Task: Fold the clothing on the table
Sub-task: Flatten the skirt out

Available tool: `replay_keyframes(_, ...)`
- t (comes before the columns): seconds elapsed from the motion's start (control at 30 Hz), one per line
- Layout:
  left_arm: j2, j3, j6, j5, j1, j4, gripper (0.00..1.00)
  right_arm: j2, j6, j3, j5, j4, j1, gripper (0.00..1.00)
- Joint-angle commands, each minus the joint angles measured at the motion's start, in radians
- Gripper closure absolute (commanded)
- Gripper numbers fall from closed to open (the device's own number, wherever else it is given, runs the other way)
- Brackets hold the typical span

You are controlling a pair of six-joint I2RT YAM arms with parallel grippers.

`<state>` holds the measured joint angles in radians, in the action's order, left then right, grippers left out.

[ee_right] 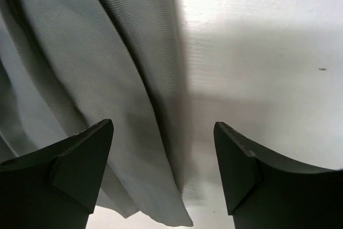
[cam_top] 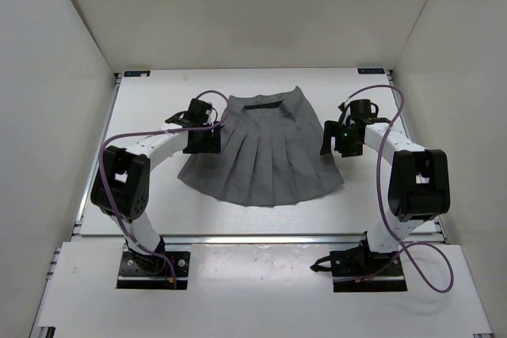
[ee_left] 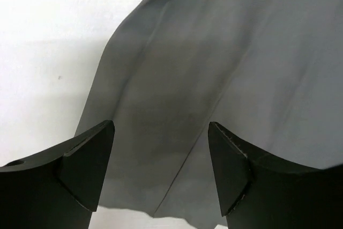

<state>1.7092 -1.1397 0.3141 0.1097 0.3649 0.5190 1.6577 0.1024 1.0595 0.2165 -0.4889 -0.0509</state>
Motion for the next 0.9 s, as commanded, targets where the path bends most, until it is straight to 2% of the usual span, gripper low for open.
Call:
replay_keyframes(0.0,-0.051,0.004,0.039,0.027,-0.001,0.022,0.19,-0.018,0.006,-0.003,0.041,0.07,-0.006,0.28)
replay_keyframes(0.07,-0.039,0.004,0.033,0.013,-0.007,0.035,0.25,-0.003,0.014,-0.006,0.046,0.07,-0.01,0.37)
replay_keyframes(0.13,-0.022,-0.003,0.042,0.007,-0.009,0.053,0.34,0.017,0.019,-0.004,0.049,0.073,-0.017,0.53)
replay_keyframes(0.17,-0.017,-0.006,0.042,0.001,-0.009,0.05,0.39,0.027,0.019,-0.013,0.05,0.072,-0.02,0.57)
replay_keyframes(0.27,0.0,0.004,0.056,-0.016,-0.014,0.055,0.63,0.046,0.023,0.003,0.037,0.059,-0.033,0.77)
replay_keyframes(0.3,0.003,0.009,0.059,-0.021,-0.024,0.056,0.66,0.063,0.017,0.007,0.037,0.056,-0.033,0.81)
replay_keyframes(0.37,0.027,0.012,0.071,-0.045,-0.02,0.059,0.84,0.063,0.019,0.007,0.04,0.053,-0.034,0.89)
replay_keyframes(0.4,0.035,0.008,0.071,-0.042,-0.021,0.065,0.87,0.066,0.02,-0.001,0.046,0.053,-0.026,0.91)
replay_keyframes(0.43,0.043,0.002,0.078,-0.038,-0.023,0.078,0.96,0.071,0.019,0.006,0.047,0.049,-0.024,0.95)
replay_keyframes(0.47,0.058,-0.005,0.079,-0.032,-0.024,0.094,1.0,0.068,0.02,0.004,0.044,0.046,-0.02,0.98)
replay_keyframes(0.67,0.044,-0.003,0.088,-0.007,0.003,0.139,1.0,0.015,0.026,-0.042,0.053,0.004,-0.052,1.0)
replay_keyframes(0.87,-0.072,0.132,0.135,-0.007,0.032,0.133,1.0,-0.061,0.078,-0.154,0.052,0.009,-0.132,1.0)
